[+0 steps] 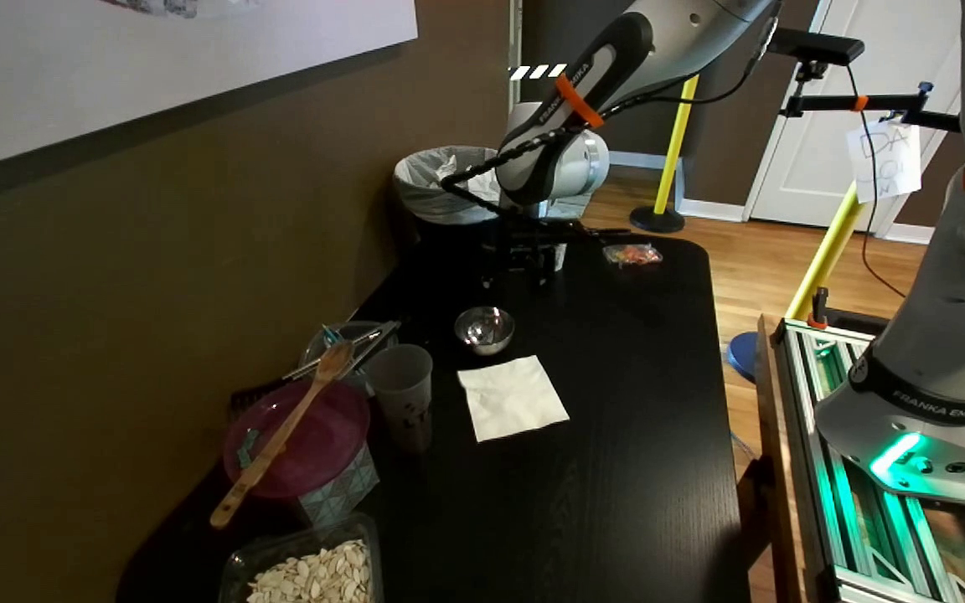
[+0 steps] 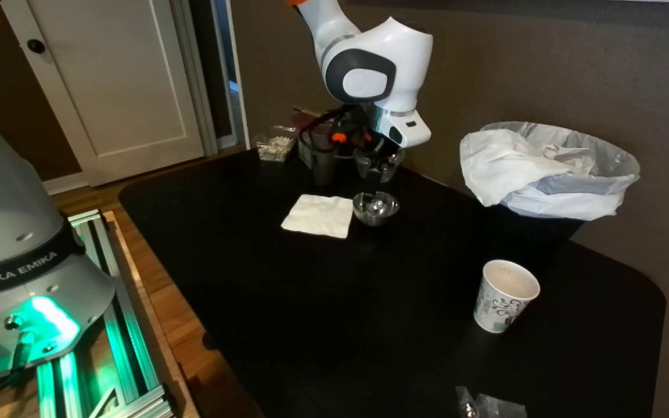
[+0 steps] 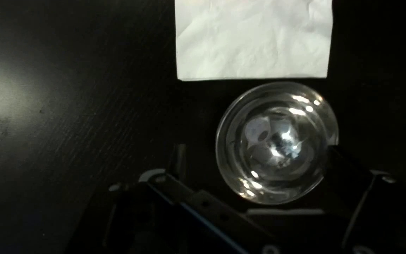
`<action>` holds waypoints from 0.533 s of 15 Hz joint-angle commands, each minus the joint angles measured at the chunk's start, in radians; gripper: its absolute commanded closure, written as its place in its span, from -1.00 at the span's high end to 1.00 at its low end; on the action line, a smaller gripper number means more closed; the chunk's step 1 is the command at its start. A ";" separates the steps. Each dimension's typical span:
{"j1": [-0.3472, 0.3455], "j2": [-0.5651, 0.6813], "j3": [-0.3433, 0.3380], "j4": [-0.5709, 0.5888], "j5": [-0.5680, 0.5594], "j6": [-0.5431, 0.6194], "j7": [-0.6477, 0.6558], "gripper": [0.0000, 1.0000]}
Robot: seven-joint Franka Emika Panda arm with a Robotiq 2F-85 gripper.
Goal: Pull the silver bowl to the back and place the Serviette under it
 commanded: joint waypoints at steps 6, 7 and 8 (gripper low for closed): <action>0.035 0.171 -0.019 0.048 0.154 0.243 0.284 0.53; 0.048 0.188 -0.026 0.053 0.145 0.257 0.323 0.37; 0.053 0.201 -0.026 0.057 0.140 0.264 0.356 0.23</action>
